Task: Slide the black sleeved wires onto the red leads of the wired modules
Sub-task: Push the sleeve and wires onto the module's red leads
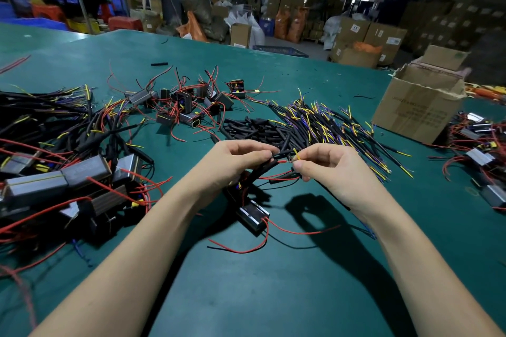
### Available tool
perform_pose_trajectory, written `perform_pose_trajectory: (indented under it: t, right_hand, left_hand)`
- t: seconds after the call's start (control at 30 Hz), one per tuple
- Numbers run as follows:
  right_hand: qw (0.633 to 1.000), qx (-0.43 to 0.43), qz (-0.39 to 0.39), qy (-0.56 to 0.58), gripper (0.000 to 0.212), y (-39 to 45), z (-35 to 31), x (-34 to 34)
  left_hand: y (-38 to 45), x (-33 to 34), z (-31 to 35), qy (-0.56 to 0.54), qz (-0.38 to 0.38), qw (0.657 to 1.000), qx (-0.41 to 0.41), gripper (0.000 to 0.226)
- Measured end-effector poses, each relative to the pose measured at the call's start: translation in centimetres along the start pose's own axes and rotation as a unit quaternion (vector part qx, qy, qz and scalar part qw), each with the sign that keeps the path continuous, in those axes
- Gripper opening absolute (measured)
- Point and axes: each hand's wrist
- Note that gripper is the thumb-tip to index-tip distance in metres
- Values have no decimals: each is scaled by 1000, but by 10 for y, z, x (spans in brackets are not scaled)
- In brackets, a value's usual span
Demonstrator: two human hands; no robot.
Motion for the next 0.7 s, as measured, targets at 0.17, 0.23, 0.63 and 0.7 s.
perform_pose_trajectory:
  t: [0.17, 0.23, 0.63, 0.7]
  right_hand:
    - [1000, 25, -8, 15, 3, 0, -1, -3]
    - [998, 44, -16, 31, 1, 0, -1, -3]
    - [987, 129, -39, 87, 12, 2, -2, -6]
    - [992, 115, -25, 47, 9, 1, -2, -6]
  left_hand:
    - [-3, 3, 5, 10, -9, 999, 38, 9]
    - [-4, 5, 6, 11, -14, 999, 47, 7]
    - [-5, 14, 4, 129, -10, 987, 100, 16]
    - [-5, 14, 3, 127, -14, 987, 94, 15]
Point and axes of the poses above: each hand's wrist, its own y-axis towards the middle knuckle, its own x-axis out of the palm, z = x × y, and after that the axes turned 14 degrees about z, right-handed
